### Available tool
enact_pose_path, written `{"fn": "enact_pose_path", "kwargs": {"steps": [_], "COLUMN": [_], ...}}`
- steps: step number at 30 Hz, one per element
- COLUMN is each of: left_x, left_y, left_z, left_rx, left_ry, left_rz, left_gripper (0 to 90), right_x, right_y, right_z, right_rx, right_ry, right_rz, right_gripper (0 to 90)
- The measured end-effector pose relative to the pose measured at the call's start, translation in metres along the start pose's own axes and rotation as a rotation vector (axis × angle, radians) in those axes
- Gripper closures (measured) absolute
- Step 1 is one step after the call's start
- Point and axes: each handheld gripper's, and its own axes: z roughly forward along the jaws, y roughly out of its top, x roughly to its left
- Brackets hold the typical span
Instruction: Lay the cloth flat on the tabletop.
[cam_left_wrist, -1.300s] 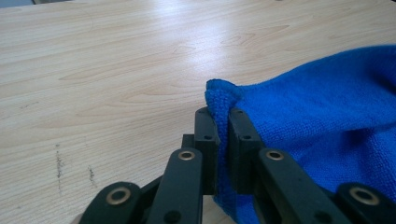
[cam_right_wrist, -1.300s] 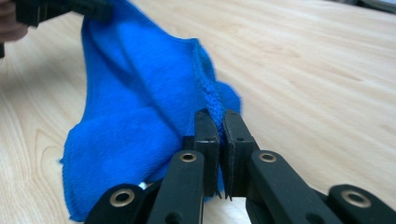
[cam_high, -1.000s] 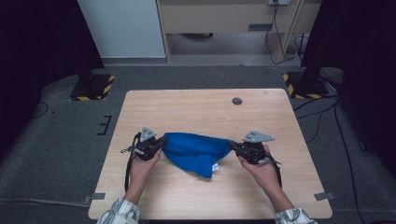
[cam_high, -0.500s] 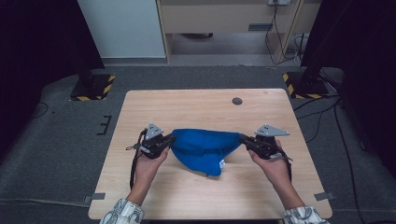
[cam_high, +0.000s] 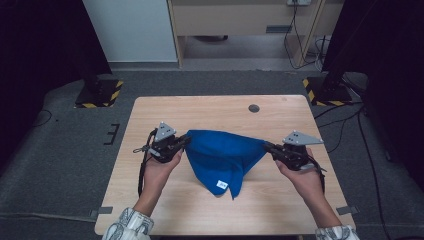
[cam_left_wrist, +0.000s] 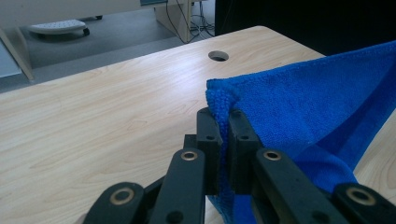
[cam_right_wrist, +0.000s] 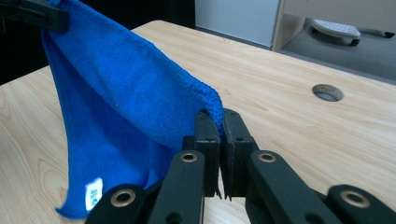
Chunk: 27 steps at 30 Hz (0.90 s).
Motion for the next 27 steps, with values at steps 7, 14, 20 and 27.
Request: {"fn": "enact_pose_path", "kwargs": {"steps": [7,14,20,27], "left_x": [0.006,0.006,0.008,0.010], "left_y": [0.003,-0.007,-0.007,-0.007], "left_z": [0.014,0.033,0.038,0.040], "left_rx": [0.024,0.069,0.059,0.059], "left_ry": [0.006,0.015,0.013,0.015], "left_rz": [-0.008,-0.016,-0.028,-0.051], "left_gripper": [84.8,84.8,84.8,84.9], "right_x": [-0.014,-0.028,-0.020,-0.001], "right_y": [0.006,0.001,0.004,0.014], "right_z": [0.002,0.012,-0.002,-0.021], "right_rx": [0.017,0.028,0.014,0.010], "right_ry": [-0.022,-0.038,-0.031,-0.015], "right_rz": [-0.002,0.004,0.003,-0.037], "right_gripper": [86.4,86.5,86.6,86.6]}}
